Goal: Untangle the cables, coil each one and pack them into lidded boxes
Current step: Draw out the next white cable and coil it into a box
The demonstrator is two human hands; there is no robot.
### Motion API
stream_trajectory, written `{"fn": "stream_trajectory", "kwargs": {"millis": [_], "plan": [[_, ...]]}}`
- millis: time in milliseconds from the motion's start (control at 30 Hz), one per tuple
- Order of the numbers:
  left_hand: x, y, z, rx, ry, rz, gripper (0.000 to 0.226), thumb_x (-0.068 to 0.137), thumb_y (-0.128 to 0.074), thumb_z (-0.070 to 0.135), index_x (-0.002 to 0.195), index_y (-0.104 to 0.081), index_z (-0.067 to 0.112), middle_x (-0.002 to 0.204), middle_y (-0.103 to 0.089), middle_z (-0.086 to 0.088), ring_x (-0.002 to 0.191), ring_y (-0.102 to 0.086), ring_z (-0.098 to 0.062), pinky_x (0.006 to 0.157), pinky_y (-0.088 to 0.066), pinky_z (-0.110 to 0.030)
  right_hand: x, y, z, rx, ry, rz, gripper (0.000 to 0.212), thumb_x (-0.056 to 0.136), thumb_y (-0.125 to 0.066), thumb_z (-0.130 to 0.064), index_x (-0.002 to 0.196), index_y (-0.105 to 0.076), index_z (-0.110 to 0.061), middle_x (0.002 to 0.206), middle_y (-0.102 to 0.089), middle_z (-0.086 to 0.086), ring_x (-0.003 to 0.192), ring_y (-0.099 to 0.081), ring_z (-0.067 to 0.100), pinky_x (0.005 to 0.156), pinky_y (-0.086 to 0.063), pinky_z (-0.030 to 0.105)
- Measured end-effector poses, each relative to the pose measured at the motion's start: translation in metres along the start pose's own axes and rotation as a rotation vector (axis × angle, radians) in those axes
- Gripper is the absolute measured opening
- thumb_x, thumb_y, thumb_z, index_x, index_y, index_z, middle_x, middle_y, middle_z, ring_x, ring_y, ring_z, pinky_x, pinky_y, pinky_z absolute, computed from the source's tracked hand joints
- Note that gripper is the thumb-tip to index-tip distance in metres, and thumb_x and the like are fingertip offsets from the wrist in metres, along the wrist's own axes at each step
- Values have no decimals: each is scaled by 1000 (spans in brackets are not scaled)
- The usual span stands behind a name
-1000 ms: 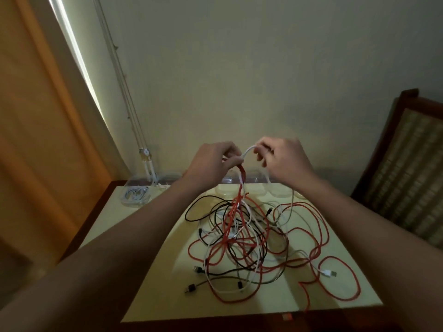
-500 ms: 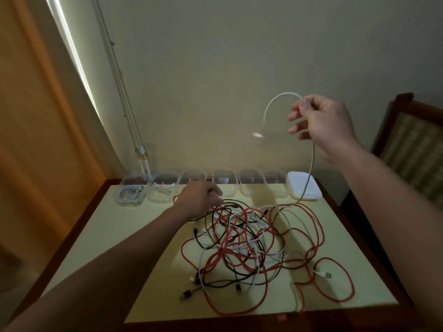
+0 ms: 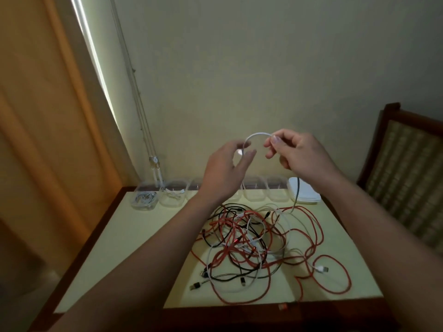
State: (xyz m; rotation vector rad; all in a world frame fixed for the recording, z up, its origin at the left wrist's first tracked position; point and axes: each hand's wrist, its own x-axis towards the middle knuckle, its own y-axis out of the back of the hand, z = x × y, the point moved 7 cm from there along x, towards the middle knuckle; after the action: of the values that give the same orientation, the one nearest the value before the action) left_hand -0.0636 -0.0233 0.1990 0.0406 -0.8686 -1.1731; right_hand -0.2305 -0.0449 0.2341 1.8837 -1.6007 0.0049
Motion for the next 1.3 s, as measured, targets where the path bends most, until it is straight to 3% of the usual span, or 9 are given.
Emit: {"fn": "stream_trajectory", "kwargs": {"millis": [133, 333, 467, 600, 700, 867, 1033, 1133, 1300], "plan": [[-14, 13, 14, -394, 158, -46, 22, 103, -54, 23, 105, -70, 8, 85, -73, -1, 84, -69, -10, 87, -52, -27, -9, 17, -24, -15, 51, 98, 24, 105, -51, -30, 96, -73, -25, 74, -67, -5, 51, -43, 1, 58, -36, 27], [-46, 48, 47, -732, 312, 11, 17, 101, -57, 26, 111, -59, 12, 65, -54, 7, 55, -49, -10, 56, -42, -24, -35, 38, -62, 80, 105, 166, 21, 103, -56, -32, 99, -75, -23, 71, -61, -9, 57, -43, 4, 61, -37, 28], [-77, 73, 73, -837, 294, 38, 12, 102, -53, 22, 108, -58, 13, 64, -51, 4, 52, -44, -13, 56, -39, -28, -61, 51, -89, 116, 174, 229, 14, 100, -62, -30, 97, -69, -18, 74, -67, -8, 57, -46, -1, 61, -40, 26], [-114, 108, 95, -601, 214, 143, 22, 99, -51, 7, 118, -60, 5, 66, -53, -3, 60, -50, -15, 54, -44, -18, -89, 56, -103, 74, 205, 261, 14, 98, -65, -30, 97, -69, -16, 78, -70, -7, 60, -50, -5, 64, -43, 21], [-137, 120, 111, -518, 153, 118, 21, 101, -55, 13, 121, -58, 10, 68, -53, -2, 59, -49, -11, 52, -42, -16, -114, 56, -101, 44, 184, 303, 14, 98, -64, -31, 95, -70, -18, 77, -69, -9, 61, -51, -7, 61, -42, 15], [-156, 118, 108, -911, 322, 131, 26, 105, -45, 18, 129, -55, 17, 66, -47, 7, 50, -28, -7, 47, -22, -24, -157, 36, -91, 12, 91, 289, 18, 98, -62, -35, 91, -70, -20, 79, -69, -7, 63, -51, -2, 62, -44, 23], [-173, 109, 104, -1368, 452, 157, 35, 105, -35, 12, 138, -46, 14, 71, -49, 1, 53, -33, -9, 50, -29, -23, -213, 10, -58, 105, -35, 213, 22, 95, -64, -42, 89, -69, -21, 81, -71, -5, 69, -61, -3, 68, -50, 31], [-184, 99, 102, -1504, 524, 168, 33, 104, -47, 16, 137, -47, 11, 80, -56, -2, 52, -42, -7, 46, -41, -19, -239, 2, -34, 136, -69, 258, 8, 93, -70, -32, 89, -70, -25, 83, -72, -5, 78, -65, 8, 68, -51, 31], [-182, 92, 99, -1467, 576, 223, 37, 103, -50, 18, 139, -47, 12, 81, -63, -3, 42, -30, -3, 35, -26, -15, -244, 1, -28, -43, 13, 261, 10, 94, -69, -25, 84, -71, -25, 72, -69, -10, 69, -62, 7, 59, -49, 29]]}}
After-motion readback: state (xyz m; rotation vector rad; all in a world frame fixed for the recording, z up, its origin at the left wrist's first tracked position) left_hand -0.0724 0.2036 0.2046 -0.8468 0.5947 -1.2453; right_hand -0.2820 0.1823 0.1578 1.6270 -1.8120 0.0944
